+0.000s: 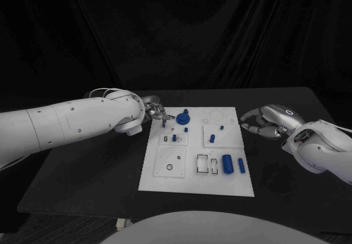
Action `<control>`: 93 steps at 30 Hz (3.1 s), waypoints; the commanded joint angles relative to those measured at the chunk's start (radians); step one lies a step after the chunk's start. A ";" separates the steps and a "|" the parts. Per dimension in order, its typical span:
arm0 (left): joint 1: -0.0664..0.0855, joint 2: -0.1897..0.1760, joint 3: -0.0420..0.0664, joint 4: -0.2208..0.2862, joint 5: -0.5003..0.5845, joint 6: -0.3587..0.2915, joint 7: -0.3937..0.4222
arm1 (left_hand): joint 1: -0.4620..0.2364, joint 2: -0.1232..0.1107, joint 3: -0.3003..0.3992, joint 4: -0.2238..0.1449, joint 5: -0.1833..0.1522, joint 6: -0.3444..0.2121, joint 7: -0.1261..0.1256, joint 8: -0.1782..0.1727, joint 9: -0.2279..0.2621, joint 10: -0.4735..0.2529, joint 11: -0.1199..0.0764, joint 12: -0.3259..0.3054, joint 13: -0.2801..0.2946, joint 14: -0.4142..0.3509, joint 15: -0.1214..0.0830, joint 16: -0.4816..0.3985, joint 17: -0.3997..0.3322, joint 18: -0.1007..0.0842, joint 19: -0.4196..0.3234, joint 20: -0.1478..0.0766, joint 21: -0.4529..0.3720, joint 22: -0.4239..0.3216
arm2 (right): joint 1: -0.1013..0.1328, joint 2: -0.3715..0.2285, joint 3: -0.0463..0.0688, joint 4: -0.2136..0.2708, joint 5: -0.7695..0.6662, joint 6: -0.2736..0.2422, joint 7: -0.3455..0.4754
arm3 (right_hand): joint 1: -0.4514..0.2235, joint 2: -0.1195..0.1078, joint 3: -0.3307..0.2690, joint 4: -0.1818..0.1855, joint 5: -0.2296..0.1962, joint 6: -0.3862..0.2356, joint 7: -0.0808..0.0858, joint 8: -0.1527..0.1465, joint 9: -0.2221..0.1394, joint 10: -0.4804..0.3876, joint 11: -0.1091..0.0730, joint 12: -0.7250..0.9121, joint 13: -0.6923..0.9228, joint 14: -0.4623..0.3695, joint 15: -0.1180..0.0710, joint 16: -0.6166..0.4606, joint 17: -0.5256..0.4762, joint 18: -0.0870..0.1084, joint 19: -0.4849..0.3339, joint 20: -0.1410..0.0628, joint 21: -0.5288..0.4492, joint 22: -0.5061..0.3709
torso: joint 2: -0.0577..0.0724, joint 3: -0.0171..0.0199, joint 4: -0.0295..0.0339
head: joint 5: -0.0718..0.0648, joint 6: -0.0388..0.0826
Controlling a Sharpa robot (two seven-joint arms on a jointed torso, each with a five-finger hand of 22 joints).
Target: Assemble the parts on the task board
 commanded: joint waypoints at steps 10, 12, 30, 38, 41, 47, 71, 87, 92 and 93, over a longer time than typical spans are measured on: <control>0.002 0.059 0.001 -0.147 -0.023 0.059 -0.010 | -0.009 -0.011 -0.017 0.023 -0.033 0.023 -0.006 0.027 0.025 0.106 -0.011 0.003 0.263 0.105 -0.013 0.003 0.263 -0.007 0.062 -0.011 0.007 0.233 | -0.002 -0.002 0.001 0.004 -0.002 -0.021 0.003 | 0.001 -0.003 0.007 0.002 0.005 0.006 0.001 0.002 -0.001 0.106 0.006 0.003 0.263 0.094 0.002 0.003 0.226 0.011 -0.002 0.000 0.004 0.161 | 0.000 -0.0002 0.0016 | -0.004 0.000; 0.001 0.066 0.001 -0.164 -0.024 0.067 -0.011 | -0.010 -0.011 -0.018 0.023 -0.035 0.023 -0.007 0.028 0.027 0.106 -0.011 0.003 0.263 0.105 -0.013 0.003 0.263 -0.007 0.062 -0.011 0.006 0.233 | -0.002 -0.002 0.001 0.004 -0.002 -0.020 0.002 | 0.001 -0.003 0.007 0.002 0.005 0.006 0.001 0.002 -0.001 0.106 0.006 0.003 0.263 0.094 0.002 0.003 0.226 0.011 -0.002 0.000 0.004 0.161 | 0.000 0.0001 0.0007 | -0.004 0.000; -0.017 0.122 0.001 -0.266 -0.024 0.130 -0.009 | -0.006 -0.010 -0.021 0.021 -0.042 0.014 -0.006 0.027 0.034 0.106 -0.011 0.003 0.263 0.105 -0.013 0.003 0.263 -0.005 0.059 -0.011 0.000 0.231 | -0.003 0.001 0.001 0.005 -0.002 -0.014 -0.001 | 0.001 -0.003 0.007 0.002 0.005 0.006 0.001 0.002 -0.001 0.106 0.006 0.003 0.263 0.094 0.002 0.003 0.226 0.011 -0.002 0.000 0.004 0.161 | 0.000 -0.0001 0.0013 | -0.001 0.000; -0.025 0.130 0.001 -0.280 -0.024 0.145 -0.008 | 0.000 -0.006 -0.020 0.020 -0.035 0.005 -0.004 0.019 0.032 0.106 -0.009 0.003 0.263 0.105 -0.012 0.003 0.263 -0.005 0.057 -0.011 -0.003 0.230 | -0.003 0.000 0.001 0.006 -0.002 -0.014 -0.001 | 0.001 -0.003 0.007 0.002 0.005 0.006 0.001 0.002 -0.001 0.106 0.006 0.003 0.263 0.094 0.002 0.003 0.226 0.011 -0.002 0.000 0.004 0.161 | 0.000 0.0000 0.0012 | -0.002 0.000; -0.030 0.133 0.001 -0.283 -0.024 0.141 -0.005 | 0.001 -0.005 -0.020 0.020 -0.033 0.002 -0.003 0.016 0.030 0.106 -0.009 0.003 0.263 0.105 -0.012 0.003 0.263 -0.004 0.056 -0.011 -0.004 0.230 | -0.003 0.000 0.001 0.006 -0.002 -0.014 0.000 | 0.001 -0.003 0.007 0.002 0.005 0.006 0.001 0.002 -0.001 0.106 0.006 0.003 0.263 0.094 0.002 0.003 0.226 0.011 -0.002 0.000 0.004 0.161 | 0.000 0.0001 0.0009 | -0.002 0.000; -0.034 0.140 0.001 -0.286 -0.024 0.146 -0.001 | 0.006 -0.003 -0.020 0.020 -0.022 -0.004 0.001 -0.001 0.017 0.106 -0.006 0.003 0.263 0.105 -0.010 0.003 0.263 -0.004 0.054 -0.009 -0.008 0.229 | -0.003 0.001 0.001 0.005 -0.002 -0.012 -0.001 | 0.001 -0.003 0.008 0.001 0.006 0.008 0.001 0.003 -0.001 0.106 0.006 0.003 0.263 0.094 0.003 0.002 0.225 0.011 -0.002 0.000 0.002 0.160 | 0.000 0.0001 0.0010 | -0.001 0.000; -0.043 0.157 0.001 -0.302 -0.024 0.166 -0.002 | 0.041 0.000 -0.012 0.010 0.040 0.006 0.003 -0.036 -0.010 0.106 -0.002 0.003 0.263 0.105 -0.005 0.003 0.263 -0.001 0.048 -0.004 -0.018 0.225 | -0.003 0.002 0.001 0.004 -0.002 -0.005 -0.004 | 0.001 -0.004 0.008 0.001 0.006 0.009 0.002 0.003 -0.001 0.106 0.007 0.003 0.263 0.093 0.003 0.000 0.224 0.012 -0.003 0.000 0.001 0.160 | 0.000 0.0002 0.0012 | -0.003 0.000; -0.045 0.163 0.001 -0.306 -0.024 0.180 -0.003 | 0.069 0.000 0.001 0.001 0.094 0.012 0.000 -0.049 -0.019 0.106 -0.004 0.003 0.263 0.105 -0.006 0.003 0.263 0.000 0.045 -0.004 -0.022 0.224 | -0.003 0.003 0.001 0.002 -0.002 -0.001 -0.005 | 0.001 -0.004 0.008 0.001 0.006 0.009 0.002 0.003 -0.001 0.106 0.007 0.003 0.263 0.093 0.003 0.000 0.224 0.012 -0.003 0.000 0.001 0.160 | 0.000 -0.0007 0.0012 | -0.004 0.000; -0.045 0.164 0.001 -0.308 -0.024 0.182 -0.002 | 0.074 0.001 0.005 0.000 0.106 0.012 0.000 -0.052 -0.020 0.106 -0.004 0.003 0.263 0.105 -0.006 0.003 0.263 0.000 0.044 -0.004 -0.023 0.224 | -0.003 0.003 0.001 0.002 -0.002 0.001 -0.006 | 0.001 -0.004 0.008 0.001 0.006 0.009 0.002 0.003 -0.001 0.106 0.007 0.003 0.263 0.093 0.003 0.000 0.224 0.012 -0.003 0.000 0.001 0.160 | 0.000 -0.0006 0.0011 | -0.002 0.000; -0.046 0.164 0.001 -0.308 -0.024 0.183 -0.001 | 0.076 0.001 0.006 0.000 0.112 0.013 0.000 -0.053 -0.020 0.106 -0.004 0.003 0.263 0.105 -0.006 0.003 0.263 0.001 0.043 -0.005 -0.025 0.223 | -0.003 0.003 0.001 0.002 -0.002 0.001 -0.007 | 0.001 -0.005 0.009 0.000 0.006 0.009 0.002 0.003 -0.001 0.106 0.007 0.003 0.263 0.093 0.003 -0.001 0.223 0.012 -0.003 0.000 -0.001 0.160 | 0.000 -0.0007 0.0011 | -0.002 0.000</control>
